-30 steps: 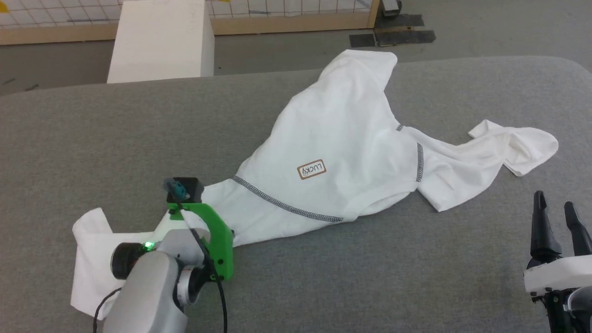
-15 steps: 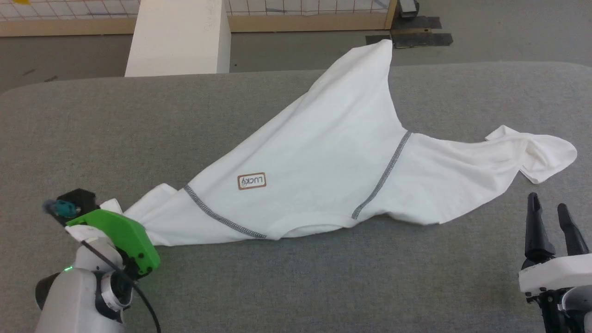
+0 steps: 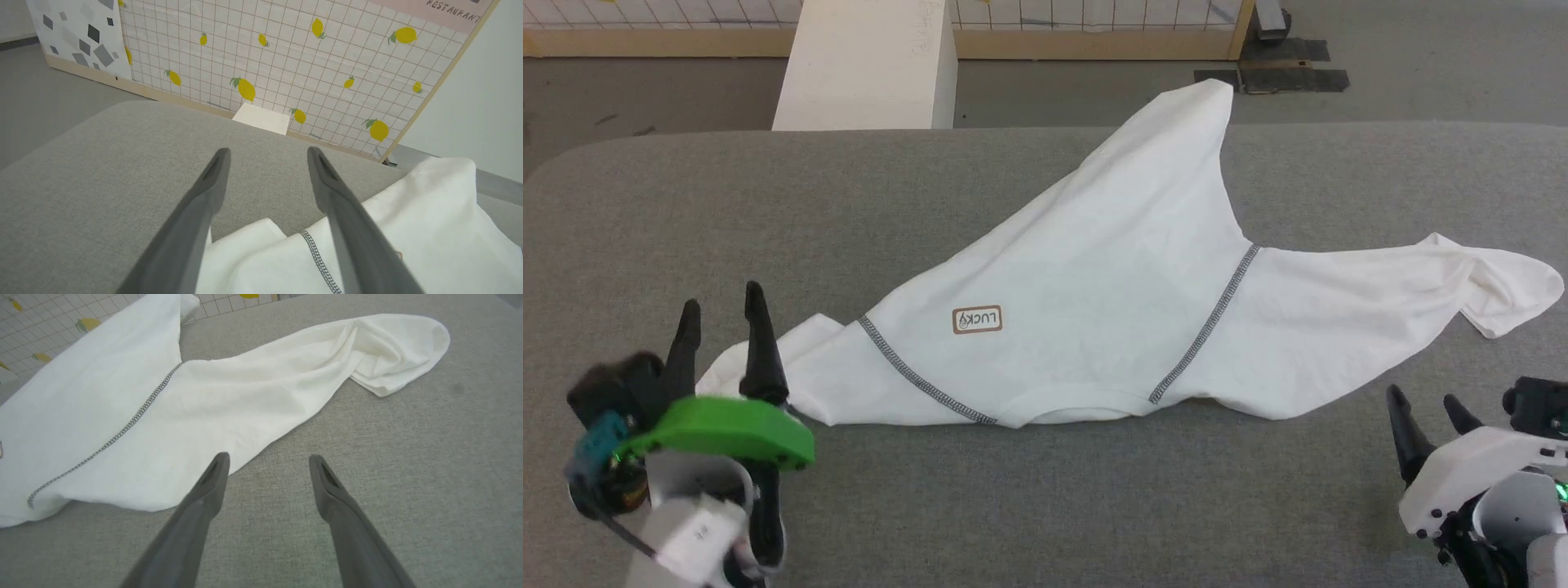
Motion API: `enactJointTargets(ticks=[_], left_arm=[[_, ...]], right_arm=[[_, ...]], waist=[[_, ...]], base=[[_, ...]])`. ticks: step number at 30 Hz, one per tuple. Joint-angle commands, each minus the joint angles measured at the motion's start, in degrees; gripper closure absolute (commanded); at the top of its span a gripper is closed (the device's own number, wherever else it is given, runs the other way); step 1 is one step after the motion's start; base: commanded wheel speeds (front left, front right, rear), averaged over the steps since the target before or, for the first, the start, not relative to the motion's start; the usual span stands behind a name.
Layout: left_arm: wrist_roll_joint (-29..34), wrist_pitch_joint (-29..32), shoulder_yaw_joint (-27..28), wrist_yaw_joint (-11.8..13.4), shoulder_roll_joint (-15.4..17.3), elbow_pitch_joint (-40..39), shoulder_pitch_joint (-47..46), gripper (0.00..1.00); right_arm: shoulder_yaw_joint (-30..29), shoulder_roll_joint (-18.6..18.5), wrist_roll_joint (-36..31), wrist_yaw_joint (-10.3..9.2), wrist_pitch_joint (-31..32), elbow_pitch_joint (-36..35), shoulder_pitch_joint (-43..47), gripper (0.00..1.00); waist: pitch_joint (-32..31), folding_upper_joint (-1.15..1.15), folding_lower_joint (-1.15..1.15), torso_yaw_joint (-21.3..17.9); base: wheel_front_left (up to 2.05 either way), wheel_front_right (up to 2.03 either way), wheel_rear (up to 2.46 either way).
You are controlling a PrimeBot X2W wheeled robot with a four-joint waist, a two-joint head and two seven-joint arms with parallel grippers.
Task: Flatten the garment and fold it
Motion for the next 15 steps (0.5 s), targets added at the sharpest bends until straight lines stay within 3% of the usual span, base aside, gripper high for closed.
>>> enactJointTargets(ticks=[1, 3, 7, 15], left_arm=[[2.0, -3.92, -0.85, -0.48, -0.56, 0.13, 2.35, 0.0], [3.11, -8.25, -1.55, -0.74, -1.35, 0.87, 4.23, 0.0], [2.73, -10.43, -2.48, -0.73, -3.1, 2.83, 6.3, 0.0], [1.6, -11.62, -3.48, -0.67, -4.47, 5.13, 4.83, 0.0]], right_arm=[[-0.09, -0.03, -1.4, -0.08, 3.5, -0.53, -1.09, 0.0], [-0.26, -0.03, -2.91, -0.08, 8.77, -0.52, -2.67, 0.0], [-1.8, -0.03, -7.16, -0.08, 15.69, 1.48, -8.29, 0.0], [-2.68, -0.03, -14.01, -0.08, 22.66, 10.95, -15.75, 0.0]], waist=[[0.06, 0.0, 0.0, 0.03], [0.34, 0.0, 0.0, -0.08], [1.44, 0.0, 0.0, 0.11], [3.89, 0.0, 0.0, 2.83]], base=[[0.0, 0.0, 0.0], [0.0, 0.0, 0.0], [0.0, 0.0, 0.0], [0.0, 0.0, 0.0]])
